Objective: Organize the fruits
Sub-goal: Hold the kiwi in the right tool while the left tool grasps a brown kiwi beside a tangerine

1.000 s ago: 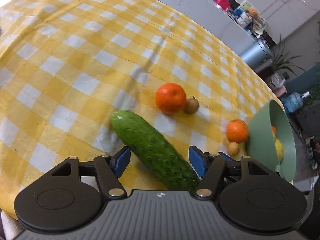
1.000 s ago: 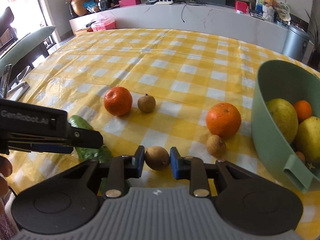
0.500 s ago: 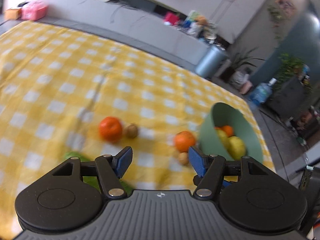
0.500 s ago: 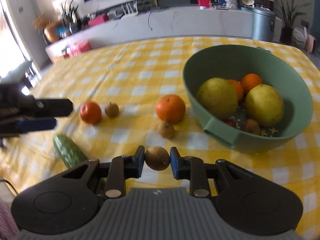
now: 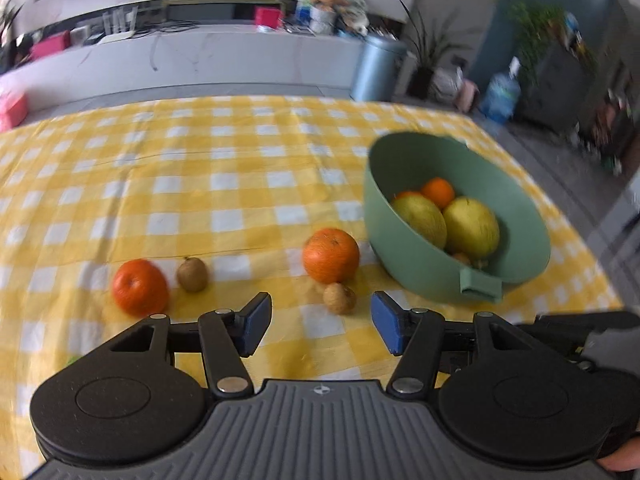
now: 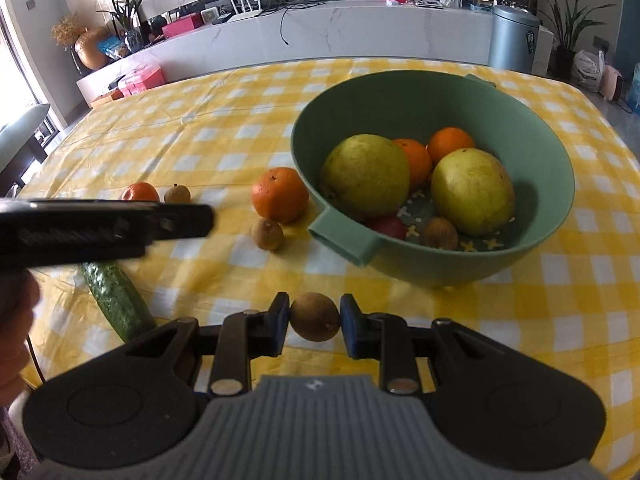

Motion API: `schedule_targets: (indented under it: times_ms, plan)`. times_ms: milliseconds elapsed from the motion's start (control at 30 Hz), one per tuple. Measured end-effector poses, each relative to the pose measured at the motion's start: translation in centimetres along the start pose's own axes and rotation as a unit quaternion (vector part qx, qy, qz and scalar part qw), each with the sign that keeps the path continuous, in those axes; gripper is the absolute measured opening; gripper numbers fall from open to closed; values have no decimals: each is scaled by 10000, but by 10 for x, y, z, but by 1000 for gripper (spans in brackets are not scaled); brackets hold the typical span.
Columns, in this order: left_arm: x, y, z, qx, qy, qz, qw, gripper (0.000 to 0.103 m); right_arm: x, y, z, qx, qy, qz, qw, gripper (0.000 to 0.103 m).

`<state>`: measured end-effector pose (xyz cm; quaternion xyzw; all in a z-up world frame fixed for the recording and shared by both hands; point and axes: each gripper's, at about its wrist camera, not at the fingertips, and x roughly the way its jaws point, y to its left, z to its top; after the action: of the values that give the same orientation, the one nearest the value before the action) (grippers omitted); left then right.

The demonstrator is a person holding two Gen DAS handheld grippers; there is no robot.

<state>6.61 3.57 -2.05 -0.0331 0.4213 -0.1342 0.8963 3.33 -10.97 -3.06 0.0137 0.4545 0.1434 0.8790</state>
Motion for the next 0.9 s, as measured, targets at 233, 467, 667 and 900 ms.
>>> schedule_targets:
  times_ms: [233, 467, 667, 900]
  plan:
    - [34, -10, 1, 128, 414, -62, 9990, 64, 3, 1, 1, -29, 53, 1, 10000, 24]
    - [51, -10, 1, 66, 621, 32, 9980, 64, 5, 4, 0, -108, 99, 38, 9999, 24]
    - [56, -14, 1, 119, 324, 187, 9992, 57, 2, 6, -2, -189, 25, 134, 9997, 24]
    - [50, -15, -4, 129, 114, 263, 9995, 27, -1, 5, -3, -135, 5, 244, 9996, 24]
